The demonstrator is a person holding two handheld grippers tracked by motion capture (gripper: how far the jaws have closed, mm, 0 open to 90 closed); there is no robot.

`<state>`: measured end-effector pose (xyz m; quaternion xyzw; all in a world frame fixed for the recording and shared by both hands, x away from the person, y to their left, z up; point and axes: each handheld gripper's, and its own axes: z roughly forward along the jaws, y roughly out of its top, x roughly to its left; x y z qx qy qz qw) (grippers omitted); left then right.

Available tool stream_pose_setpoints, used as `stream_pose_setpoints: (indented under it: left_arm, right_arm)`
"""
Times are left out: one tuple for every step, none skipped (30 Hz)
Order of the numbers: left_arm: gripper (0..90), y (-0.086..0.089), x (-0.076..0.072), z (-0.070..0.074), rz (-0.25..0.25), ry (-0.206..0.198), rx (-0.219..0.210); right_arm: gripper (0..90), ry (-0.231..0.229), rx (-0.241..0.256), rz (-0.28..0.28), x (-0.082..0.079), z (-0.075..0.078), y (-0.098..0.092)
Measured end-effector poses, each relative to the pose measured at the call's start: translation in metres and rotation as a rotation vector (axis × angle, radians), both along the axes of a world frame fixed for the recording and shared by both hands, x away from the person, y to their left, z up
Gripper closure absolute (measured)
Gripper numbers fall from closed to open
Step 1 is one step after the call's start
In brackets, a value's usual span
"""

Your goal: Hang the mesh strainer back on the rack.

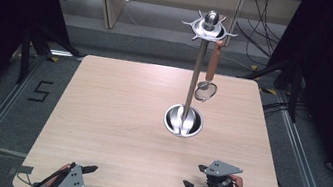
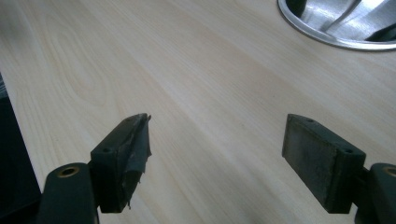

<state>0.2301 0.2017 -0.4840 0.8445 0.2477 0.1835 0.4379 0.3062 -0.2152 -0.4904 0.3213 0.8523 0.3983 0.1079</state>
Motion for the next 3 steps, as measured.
stream_pose_setpoints:
  left_arm:
    - [15.2,0.0000,0.0000,0.0000,0.000,-0.001,0.000]
    - [15.2,0.0000,0.0001,0.0001,-0.001,0.000,0.001]
    - [15.2,0.0000,0.0002,0.0001,0.000,0.004,-0.003]
  right_arm:
    - [24.3,0.003,0.003,-0.001,-0.0002,-0.0006,0.0004]
    - [24.4,0.002,0.001,0.000,-0.0001,-0.0007,0.0004]
    - [24.5,0.001,0.001,0.000,-0.0001,-0.0007,0.0004]
